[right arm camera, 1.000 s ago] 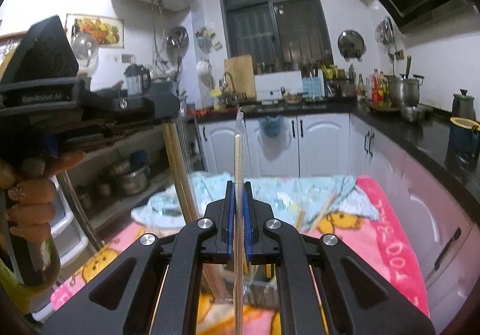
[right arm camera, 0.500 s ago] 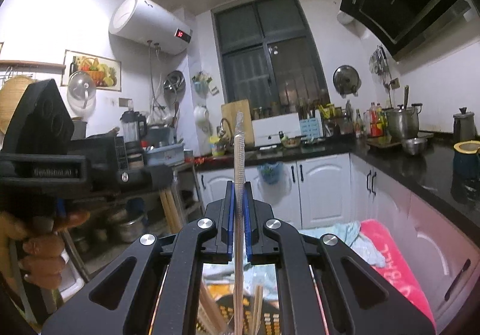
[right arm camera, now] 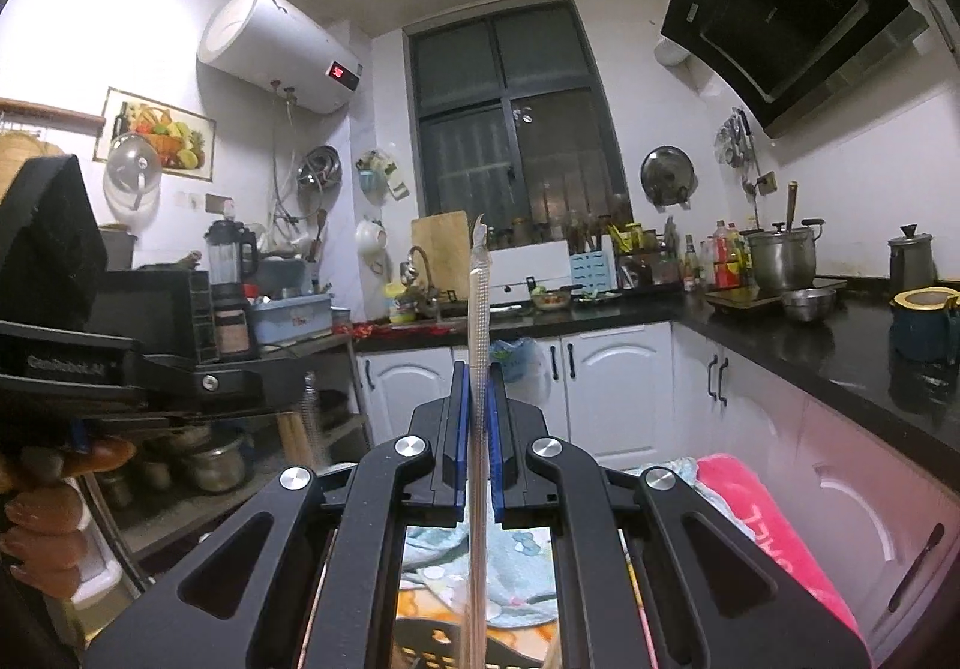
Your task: Organize utensils
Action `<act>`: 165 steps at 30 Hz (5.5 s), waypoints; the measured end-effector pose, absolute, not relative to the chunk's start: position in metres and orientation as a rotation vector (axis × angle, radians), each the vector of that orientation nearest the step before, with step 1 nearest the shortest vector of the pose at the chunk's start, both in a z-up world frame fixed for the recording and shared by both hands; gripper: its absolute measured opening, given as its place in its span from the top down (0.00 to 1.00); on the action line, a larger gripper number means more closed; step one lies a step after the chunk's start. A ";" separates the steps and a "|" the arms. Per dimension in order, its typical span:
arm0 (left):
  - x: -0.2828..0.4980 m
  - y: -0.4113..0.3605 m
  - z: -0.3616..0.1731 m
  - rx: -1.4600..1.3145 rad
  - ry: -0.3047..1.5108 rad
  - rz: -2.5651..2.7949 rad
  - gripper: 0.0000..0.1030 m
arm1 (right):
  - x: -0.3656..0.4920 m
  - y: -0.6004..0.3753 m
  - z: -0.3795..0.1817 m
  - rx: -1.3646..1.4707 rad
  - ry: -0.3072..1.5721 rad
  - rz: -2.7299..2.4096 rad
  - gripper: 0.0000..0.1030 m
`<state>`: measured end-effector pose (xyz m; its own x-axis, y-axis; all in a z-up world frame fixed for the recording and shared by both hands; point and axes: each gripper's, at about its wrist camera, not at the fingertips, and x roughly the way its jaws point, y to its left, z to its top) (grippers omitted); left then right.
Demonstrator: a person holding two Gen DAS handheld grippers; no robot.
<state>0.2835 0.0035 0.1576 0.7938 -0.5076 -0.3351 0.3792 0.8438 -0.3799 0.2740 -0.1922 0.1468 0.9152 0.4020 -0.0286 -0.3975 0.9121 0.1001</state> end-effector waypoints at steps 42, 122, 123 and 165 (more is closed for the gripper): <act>0.219 0.026 0.138 -0.202 0.433 -0.300 0.10 | 0.204 -0.208 0.121 0.066 0.211 0.408 0.42; 0.075 0.009 -0.012 -0.138 0.483 -0.001 0.10 | 0.049 -0.215 0.003 -0.063 0.307 0.313 0.06; 0.075 0.009 -0.012 -0.138 0.484 -0.001 0.10 | 0.049 -0.215 0.003 -0.062 0.308 0.314 0.06; 0.074 0.005 -0.008 -0.132 0.474 0.002 0.10 | 0.048 -0.214 0.004 -0.061 0.302 0.313 0.06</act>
